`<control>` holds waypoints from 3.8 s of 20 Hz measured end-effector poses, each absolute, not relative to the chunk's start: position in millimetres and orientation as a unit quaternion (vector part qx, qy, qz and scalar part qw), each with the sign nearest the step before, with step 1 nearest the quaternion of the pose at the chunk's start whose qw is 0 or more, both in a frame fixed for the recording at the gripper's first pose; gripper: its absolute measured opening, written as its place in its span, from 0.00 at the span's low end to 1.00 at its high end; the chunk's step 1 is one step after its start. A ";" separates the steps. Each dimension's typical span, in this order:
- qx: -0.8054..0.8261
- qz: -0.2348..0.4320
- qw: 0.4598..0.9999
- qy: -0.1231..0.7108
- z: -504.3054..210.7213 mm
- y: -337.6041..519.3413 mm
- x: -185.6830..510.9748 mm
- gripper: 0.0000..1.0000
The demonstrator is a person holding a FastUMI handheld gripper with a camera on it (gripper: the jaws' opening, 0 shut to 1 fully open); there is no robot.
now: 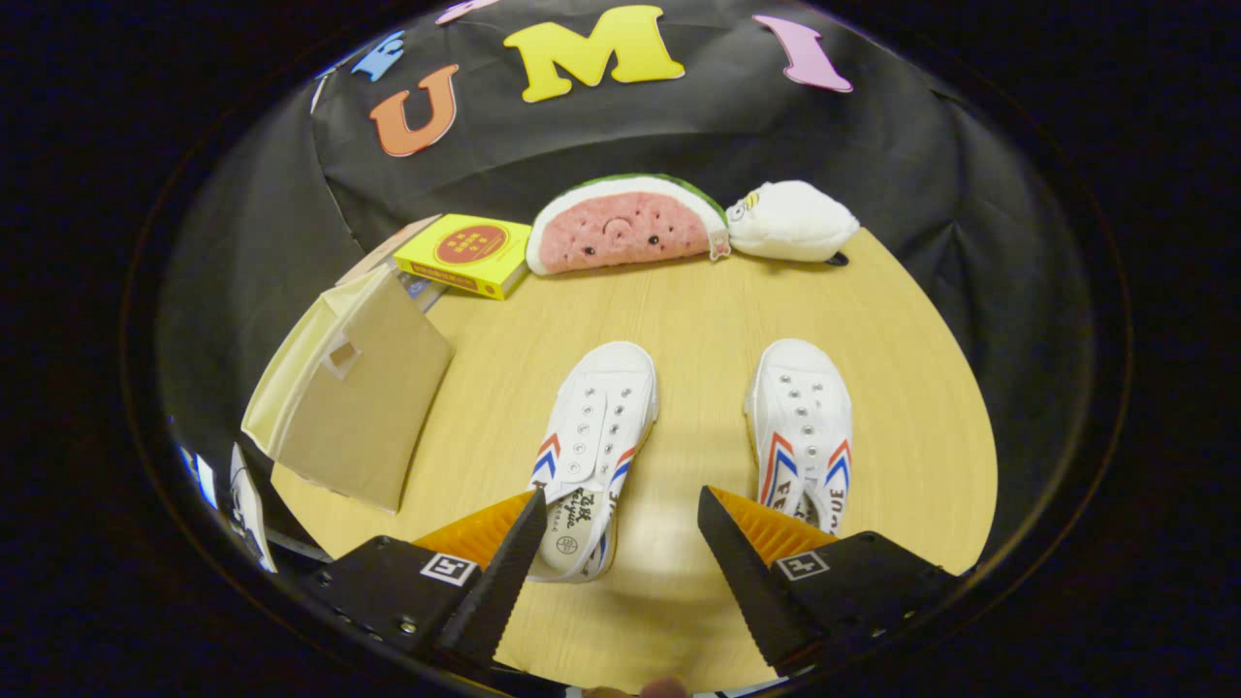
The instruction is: Open the storage box then place both shoes into the box .Put the left shoe in first, then the right shoe, with the right side of both shoes facing outward in a uniform manner.
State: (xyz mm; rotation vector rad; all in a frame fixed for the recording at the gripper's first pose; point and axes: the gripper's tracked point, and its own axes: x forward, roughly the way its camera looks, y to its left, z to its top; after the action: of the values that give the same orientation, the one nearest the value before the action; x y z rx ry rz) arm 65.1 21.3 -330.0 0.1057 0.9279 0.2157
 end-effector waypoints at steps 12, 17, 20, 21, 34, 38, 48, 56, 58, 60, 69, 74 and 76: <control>0.120 0.087 0.840 0.522 -377.5 45.1 92.4 0.40; 0.149 0.081 0.823 0.542 -376.7 46.7 92.3 0.07; 0.179 0.086 0.813 0.547 -374.5 49.0 89.2 0.00; 0.193 0.087 0.810 0.548 -372.5 52.1 88.2 0.00; 0.254 0.105 0.796 0.539 -304.4 74.1 52.6 0.00; 0.254 0.119 0.808 0.519 -264.0 88.3 48.8 0.00; 0.282 0.147 0.825 0.468 -157.5 181.0 50.8 0.00; 0.224 0.206 0.835 0.459 -129.5 303.1 55.7 0.00; 0.205 0.218 0.833 0.465 -135.3 329.5 58.0 0.00; 0.176 0.229 0.835 0.468 -146.6 344.4 64.1 0.00; 0.105 0.233 0.834 0.489 -208.6 393.4 71.6 0.00; 0.093 0.231 0.832 0.496 -233.0 404.3 70.1 0.00; 0.097 0.231 0.836 0.489 -234.9 411.9 67.8 0.00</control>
State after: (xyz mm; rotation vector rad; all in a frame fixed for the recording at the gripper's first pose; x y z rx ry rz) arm 67.8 411.9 -234.9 0.2056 1.0351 0.4887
